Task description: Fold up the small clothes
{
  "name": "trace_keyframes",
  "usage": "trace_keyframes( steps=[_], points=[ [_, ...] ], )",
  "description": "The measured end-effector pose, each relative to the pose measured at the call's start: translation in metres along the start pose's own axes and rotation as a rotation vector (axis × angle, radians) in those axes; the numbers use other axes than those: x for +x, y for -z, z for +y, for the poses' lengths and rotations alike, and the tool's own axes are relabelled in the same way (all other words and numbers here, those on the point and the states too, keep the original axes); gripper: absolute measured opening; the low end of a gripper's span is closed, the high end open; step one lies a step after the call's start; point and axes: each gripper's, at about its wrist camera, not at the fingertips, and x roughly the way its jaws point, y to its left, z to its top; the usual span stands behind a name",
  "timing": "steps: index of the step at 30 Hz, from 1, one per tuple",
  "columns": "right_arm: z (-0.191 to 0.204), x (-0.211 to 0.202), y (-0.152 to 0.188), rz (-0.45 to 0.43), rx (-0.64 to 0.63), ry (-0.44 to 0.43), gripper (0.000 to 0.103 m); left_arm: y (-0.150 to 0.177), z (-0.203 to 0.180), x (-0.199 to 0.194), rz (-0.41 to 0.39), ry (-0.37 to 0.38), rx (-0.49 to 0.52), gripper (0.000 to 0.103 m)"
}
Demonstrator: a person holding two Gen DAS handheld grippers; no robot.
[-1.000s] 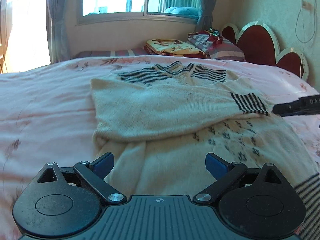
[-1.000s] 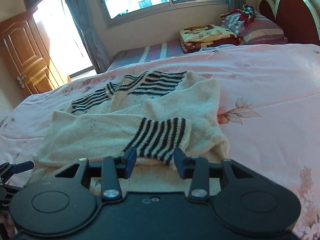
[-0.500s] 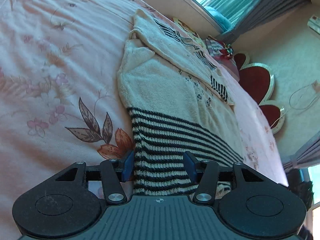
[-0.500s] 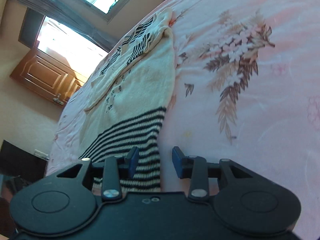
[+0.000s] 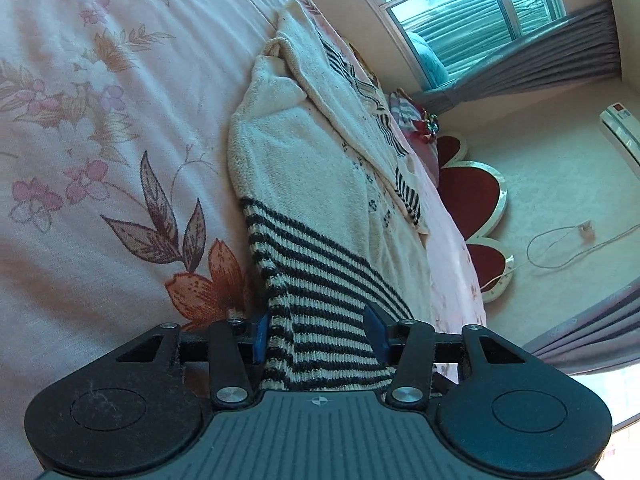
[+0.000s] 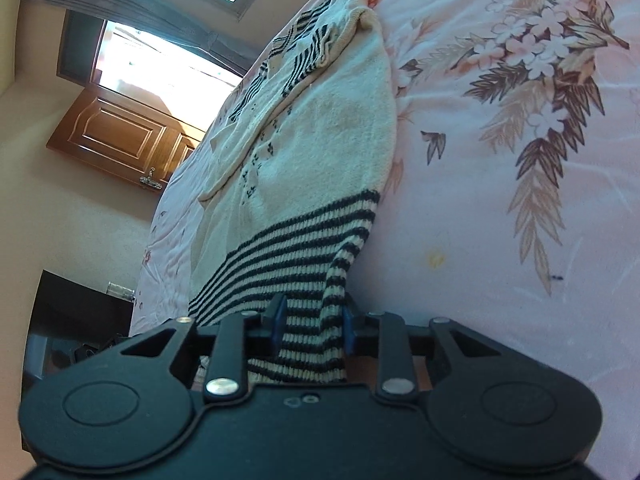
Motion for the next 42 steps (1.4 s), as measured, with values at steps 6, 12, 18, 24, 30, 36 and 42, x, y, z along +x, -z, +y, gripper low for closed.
trace_keyframes(
  steps=[6,12,18,24,30,36,42],
  points=[
    [-0.009,0.000,0.000,0.004,0.016,0.007,0.005,-0.006,-0.005,0.006,0.002,-0.033,0.053,0.033],
    [0.024,-0.029,0.000,-0.111,-0.146,0.016,0.006,-0.015,-0.023,-0.026,-0.193,-0.019,0.061,0.005],
    [0.015,-0.033,0.004,-0.083,-0.186,0.092,0.006,-0.010,-0.010,-0.014,-0.080,-0.161,0.159,0.005],
    [0.014,-0.032,0.005,-0.129,-0.178,0.081,0.005,-0.011,-0.005,-0.018,-0.115,-0.110,0.102,0.005],
    [0.030,-0.039,-0.021,-0.202,-0.221,0.088,0.006,-0.025,-0.032,-0.020,-0.148,-0.075,0.196,0.005],
    [0.053,-0.035,-0.065,-0.264,-0.258,0.103,0.005,-0.079,-0.056,-0.012,-0.254,0.019,0.157,0.005],
    [0.078,-0.019,-0.131,-0.319,-0.269,0.121,0.006,-0.150,-0.085,0.022,-0.270,0.008,0.193,0.005]
  ],
)
